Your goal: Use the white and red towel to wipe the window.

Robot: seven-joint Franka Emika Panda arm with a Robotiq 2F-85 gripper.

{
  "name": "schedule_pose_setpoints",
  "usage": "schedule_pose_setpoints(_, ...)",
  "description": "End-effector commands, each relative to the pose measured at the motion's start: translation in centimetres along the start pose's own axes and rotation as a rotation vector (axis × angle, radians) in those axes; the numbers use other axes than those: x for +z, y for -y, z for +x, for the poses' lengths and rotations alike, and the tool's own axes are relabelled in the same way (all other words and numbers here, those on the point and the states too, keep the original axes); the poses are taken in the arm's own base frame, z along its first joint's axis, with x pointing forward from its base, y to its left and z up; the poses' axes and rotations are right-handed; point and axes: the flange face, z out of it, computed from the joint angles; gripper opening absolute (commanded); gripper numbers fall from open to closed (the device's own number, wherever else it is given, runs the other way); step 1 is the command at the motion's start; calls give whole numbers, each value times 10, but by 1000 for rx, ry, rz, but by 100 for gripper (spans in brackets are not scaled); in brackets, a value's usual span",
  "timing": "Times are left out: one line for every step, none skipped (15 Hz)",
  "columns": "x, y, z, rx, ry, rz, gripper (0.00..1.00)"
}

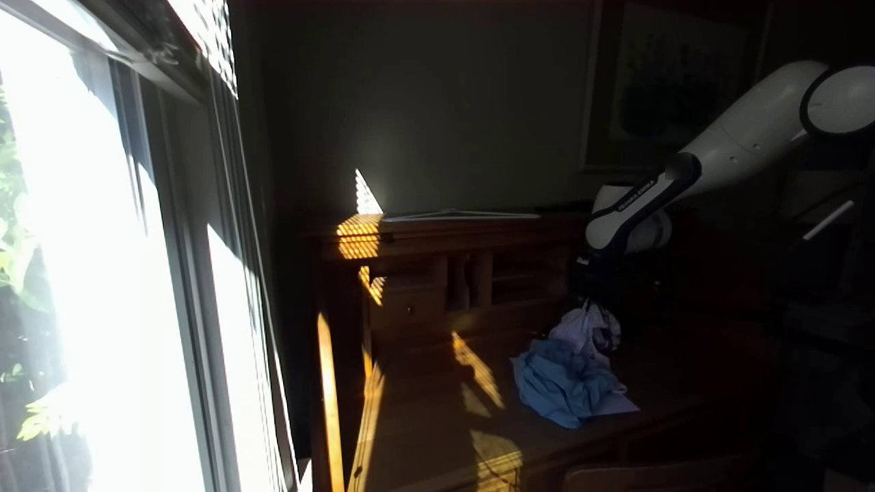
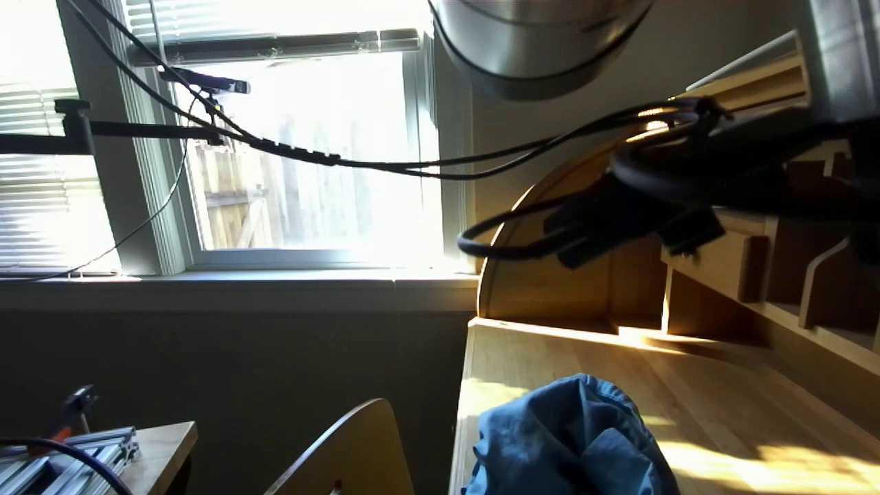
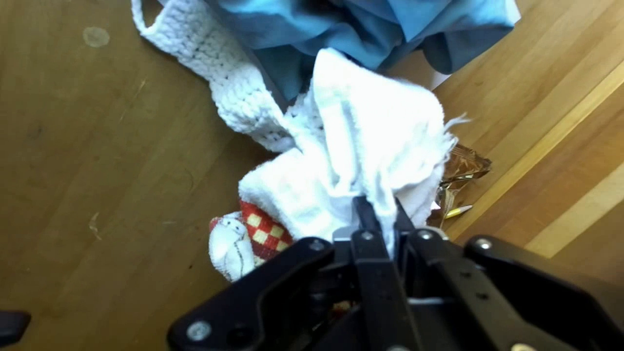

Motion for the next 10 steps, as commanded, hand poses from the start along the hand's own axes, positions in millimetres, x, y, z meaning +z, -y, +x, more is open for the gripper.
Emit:
schedule_pose_setpoints(-35,-6,0,-139,29,42,3)
schedule_pose_setpoints(-41,-3,-1,-183,30,52,3)
schedule_pose_setpoints(-47,0,-4,-237,30,65,3)
schedule_pose_setpoints(-52,3,-8,-287,27,77,3)
schedule_pose_setpoints(-58,7,-14,-343,29,87,3)
schedule_pose_setpoints(-63,11,-19,-399,31,96,3)
schedule_pose_setpoints(-70,15,-26,-454,42,105,3)
schedule_pose_setpoints(-76,19,-33,-506,54,115,3)
schedule_pose_setpoints(-82,23,-41,-557,76,126,3)
schedule_pose_setpoints(-88,26,-47,-600,91,136,3)
